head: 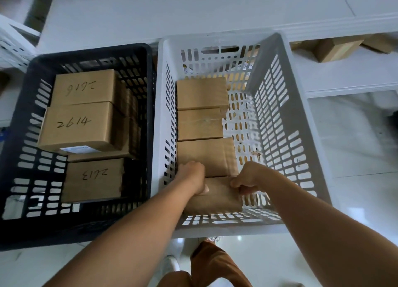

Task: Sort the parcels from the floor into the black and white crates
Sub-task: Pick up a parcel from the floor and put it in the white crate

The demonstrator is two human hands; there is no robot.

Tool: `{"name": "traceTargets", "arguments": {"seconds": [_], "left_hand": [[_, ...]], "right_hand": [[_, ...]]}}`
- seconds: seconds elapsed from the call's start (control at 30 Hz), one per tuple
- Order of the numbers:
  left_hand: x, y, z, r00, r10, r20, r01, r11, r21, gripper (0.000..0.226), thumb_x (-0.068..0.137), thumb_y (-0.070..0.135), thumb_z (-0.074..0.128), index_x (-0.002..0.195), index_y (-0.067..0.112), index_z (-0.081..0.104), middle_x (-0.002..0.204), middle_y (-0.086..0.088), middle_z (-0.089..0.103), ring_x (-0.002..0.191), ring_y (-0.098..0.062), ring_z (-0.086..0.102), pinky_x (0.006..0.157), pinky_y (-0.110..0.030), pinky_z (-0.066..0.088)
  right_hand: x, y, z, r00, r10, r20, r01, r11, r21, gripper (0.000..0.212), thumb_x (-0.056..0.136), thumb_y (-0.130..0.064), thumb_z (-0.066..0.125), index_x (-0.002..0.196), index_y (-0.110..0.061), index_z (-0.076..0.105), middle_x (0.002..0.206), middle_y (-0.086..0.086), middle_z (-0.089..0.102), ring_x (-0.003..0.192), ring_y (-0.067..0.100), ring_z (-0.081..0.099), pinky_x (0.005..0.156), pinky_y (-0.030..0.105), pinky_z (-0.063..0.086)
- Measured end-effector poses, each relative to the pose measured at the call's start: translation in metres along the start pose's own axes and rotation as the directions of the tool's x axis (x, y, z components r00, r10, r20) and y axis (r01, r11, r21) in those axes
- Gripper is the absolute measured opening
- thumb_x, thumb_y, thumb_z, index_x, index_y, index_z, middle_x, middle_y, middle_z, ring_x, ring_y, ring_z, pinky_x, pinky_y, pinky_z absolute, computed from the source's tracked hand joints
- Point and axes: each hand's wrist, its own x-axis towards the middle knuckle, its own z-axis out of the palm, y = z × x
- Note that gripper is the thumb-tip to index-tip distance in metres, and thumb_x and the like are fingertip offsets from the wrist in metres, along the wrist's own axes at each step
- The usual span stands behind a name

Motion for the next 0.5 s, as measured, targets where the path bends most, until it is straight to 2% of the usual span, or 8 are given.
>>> {"name": "traceTargets", "arguments": {"seconds": [0.1, 0.2, 0.33, 0.4, 0.5], "left_hand": [[0.000, -0.001, 0.003, 1.000, 0.014, -0.004, -0.014, 1.000, 0.006, 0.050, 0.083, 0.027, 0.071, 0.128, 0.009, 0.056, 0.136, -0.011, 0.047, 0.123, -0.032, 0.047, 0.101, -0.036, 0.042], [0.000, -0.004, 0.015, 0.999, 0.037, -0.005, -0.036, 0.995, 0.098, 0.041, 0.089, 0.016, 0.064, 0.128, 0.007, 0.053, 0.136, -0.010, 0.045, 0.129, -0.032, 0.037, 0.100, -0.038, 0.040], [-0.001, -0.006, 0.017, 0.998, 0.049, -0.047, -0.039, 0.980, 0.194, 0.037, 0.093, 0.012, 0.056, 0.129, 0.007, 0.051, 0.136, -0.011, 0.046, 0.131, -0.029, 0.033, 0.098, -0.038, 0.040], [-0.001, -0.005, 0.015, 0.999, 0.025, -0.021, -0.021, 0.982, 0.185, 0.038, 0.094, 0.012, 0.055, 0.131, 0.006, 0.050, 0.138, -0.013, 0.044, 0.130, -0.029, 0.035, 0.097, -0.039, 0.041], [0.000, -0.003, 0.012, 0.999, -0.014, 0.029, 0.010, 0.990, 0.138, 0.045, 0.092, 0.018, 0.060, 0.133, 0.005, 0.048, 0.139, -0.013, 0.042, 0.130, -0.030, 0.036, 0.098, -0.041, 0.041]], "right_hand": [[0.003, -0.002, 0.006, 1.000, -0.002, -0.028, 0.001, 0.999, -0.037, 0.021, 0.084, -0.009, 0.072, 0.092, 0.000, 0.055, 0.091, 0.017, 0.063, 0.081, 0.025, 0.066, 0.081, 0.033, 0.058], [0.010, -0.002, 0.025, 1.000, 0.012, -0.021, -0.014, 0.993, -0.114, 0.012, 0.081, -0.007, 0.071, 0.087, -0.004, 0.061, 0.082, 0.013, 0.064, 0.076, 0.022, 0.067, 0.084, 0.034, 0.058], [0.015, -0.004, 0.033, 1.000, 0.020, -0.017, -0.022, 0.987, -0.157, 0.018, 0.084, -0.006, 0.066, 0.100, 0.000, 0.064, 0.079, 0.011, 0.064, 0.073, 0.020, 0.066, 0.080, 0.029, 0.058], [0.014, -0.006, 0.030, 0.999, 0.031, 0.025, -0.029, 0.996, -0.081, 0.015, 0.086, -0.002, 0.065, 0.099, 0.001, 0.060, 0.085, 0.013, 0.065, 0.076, 0.020, 0.067, 0.079, 0.029, 0.059], [0.010, -0.008, 0.025, 0.997, 0.043, 0.069, -0.045, 0.999, 0.025, 0.023, 0.085, 0.003, 0.067, 0.106, 0.006, 0.058, 0.107, 0.021, 0.067, 0.094, 0.027, 0.070, 0.086, 0.036, 0.057]]}}
